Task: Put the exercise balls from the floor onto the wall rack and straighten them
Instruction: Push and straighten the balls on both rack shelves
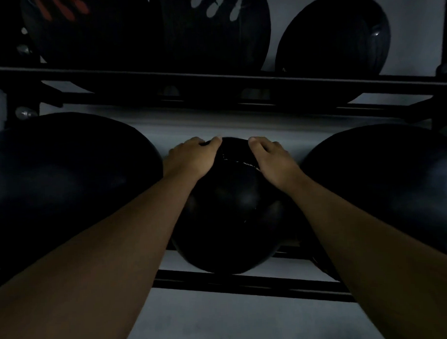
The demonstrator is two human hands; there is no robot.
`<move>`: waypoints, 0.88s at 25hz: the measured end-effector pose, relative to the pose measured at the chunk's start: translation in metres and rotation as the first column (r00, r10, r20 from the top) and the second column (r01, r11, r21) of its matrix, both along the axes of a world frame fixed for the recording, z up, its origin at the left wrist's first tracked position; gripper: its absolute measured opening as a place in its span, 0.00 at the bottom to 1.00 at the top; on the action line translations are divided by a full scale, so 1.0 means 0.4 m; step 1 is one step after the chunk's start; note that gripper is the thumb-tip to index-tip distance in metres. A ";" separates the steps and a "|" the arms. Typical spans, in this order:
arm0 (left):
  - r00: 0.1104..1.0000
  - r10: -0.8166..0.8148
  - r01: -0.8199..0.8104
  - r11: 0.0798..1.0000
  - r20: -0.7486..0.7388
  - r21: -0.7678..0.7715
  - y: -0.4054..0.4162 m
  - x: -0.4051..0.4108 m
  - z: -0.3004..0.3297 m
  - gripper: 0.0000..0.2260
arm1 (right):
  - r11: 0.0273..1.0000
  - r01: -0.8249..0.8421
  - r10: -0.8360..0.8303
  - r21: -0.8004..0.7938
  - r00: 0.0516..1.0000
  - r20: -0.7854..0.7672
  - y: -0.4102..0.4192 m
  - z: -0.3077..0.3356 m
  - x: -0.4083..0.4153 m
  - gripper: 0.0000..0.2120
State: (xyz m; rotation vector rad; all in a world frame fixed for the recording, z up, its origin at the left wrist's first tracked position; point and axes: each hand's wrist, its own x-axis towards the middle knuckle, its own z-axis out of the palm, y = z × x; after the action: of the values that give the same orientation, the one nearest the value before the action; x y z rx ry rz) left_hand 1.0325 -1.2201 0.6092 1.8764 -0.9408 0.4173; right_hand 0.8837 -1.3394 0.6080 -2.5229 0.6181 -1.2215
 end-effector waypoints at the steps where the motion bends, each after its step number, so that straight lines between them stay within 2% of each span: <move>1: 1.000 -0.014 0.014 1.000 0.004 -0.022 -0.004 -0.004 -0.002 0.33 | 1.000 -0.001 0.000 -0.008 0.998 -0.068 -0.013 0.006 0.005 0.28; 2: 0.998 -0.063 0.065 0.995 0.025 -0.080 0.003 -0.011 -0.019 0.31 | 1.000 0.000 -0.001 -0.007 0.998 -0.069 -0.014 0.001 0.007 0.28; 4: 0.975 -0.187 0.209 0.956 0.123 -0.204 0.028 -0.025 -0.072 0.27 | 0.999 0.003 -0.006 0.039 0.996 0.084 0.001 -0.027 0.005 0.27; 6: 0.947 -0.252 0.289 0.937 0.198 -0.194 0.046 -0.026 -0.102 0.29 | 0.994 0.006 -0.040 0.112 0.950 0.310 0.028 -0.076 -0.002 0.22; 8: 0.947 -0.249 0.288 0.937 0.202 -0.197 0.046 -0.021 -0.098 0.29 | 0.996 0.025 -0.058 0.089 0.918 0.392 0.066 -0.143 -0.016 0.24; 11: 0.958 -0.220 0.254 0.949 0.183 -0.187 0.036 -0.020 -0.091 0.27 | 0.999 0.032 -0.042 0.033 0.923 0.382 0.081 -0.201 -0.030 0.31; 17: 0.968 -0.213 0.224 0.972 0.134 -0.069 0.058 -0.017 -0.076 0.29 | 0.999 0.035 -0.041 0.024 0.943 0.329 0.075 -0.183 -0.024 0.28; 19: 0.972 -0.201 0.199 0.979 0.121 0.034 0.078 -0.023 -0.073 0.31 | 0.998 0.052 -0.058 0.030 0.961 0.270 0.082 -0.168 -0.029 0.27; 22: 0.967 -0.205 0.165 0.957 0.151 0.240 0.126 -0.024 -0.057 0.33 | 0.978 0.209 -0.208 0.014 0.958 0.197 0.105 -0.116 -0.034 0.24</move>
State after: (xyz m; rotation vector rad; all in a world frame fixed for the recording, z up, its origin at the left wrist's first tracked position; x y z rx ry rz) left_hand 1.0228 -1.1698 0.5863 1.9545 -1.3184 0.3776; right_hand 0.8699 -1.2973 0.5616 -2.3487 0.8472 -1.5263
